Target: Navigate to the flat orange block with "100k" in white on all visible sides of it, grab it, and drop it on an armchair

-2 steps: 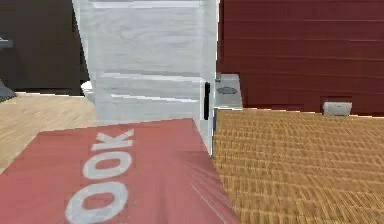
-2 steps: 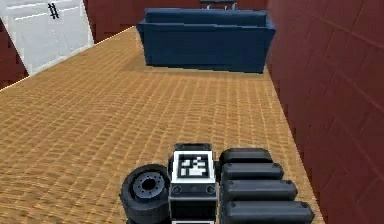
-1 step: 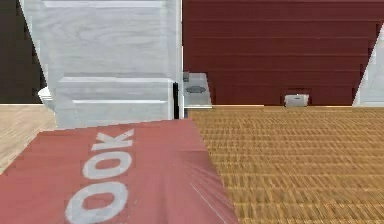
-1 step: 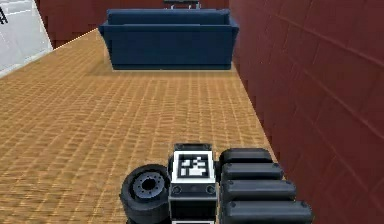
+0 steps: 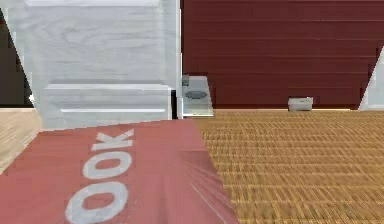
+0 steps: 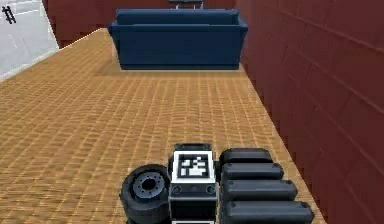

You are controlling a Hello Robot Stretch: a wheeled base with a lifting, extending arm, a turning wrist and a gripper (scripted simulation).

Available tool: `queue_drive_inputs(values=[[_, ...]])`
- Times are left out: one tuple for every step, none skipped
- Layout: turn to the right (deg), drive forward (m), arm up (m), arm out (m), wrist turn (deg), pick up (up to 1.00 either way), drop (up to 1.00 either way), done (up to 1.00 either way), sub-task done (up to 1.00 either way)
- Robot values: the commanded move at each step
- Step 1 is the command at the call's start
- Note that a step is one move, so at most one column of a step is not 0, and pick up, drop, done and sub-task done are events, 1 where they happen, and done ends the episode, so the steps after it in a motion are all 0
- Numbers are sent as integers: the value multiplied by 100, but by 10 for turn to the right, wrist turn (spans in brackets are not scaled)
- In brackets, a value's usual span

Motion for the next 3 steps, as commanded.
queue_drive_inputs(values=[[-450, 0, 0, 0, 0, 0, 0, 0, 0], [-420, 0, 0, 0, 0, 0, 0, 0, 0], [0, 100, 0, 0, 0, 0, 0, 0, 0]])
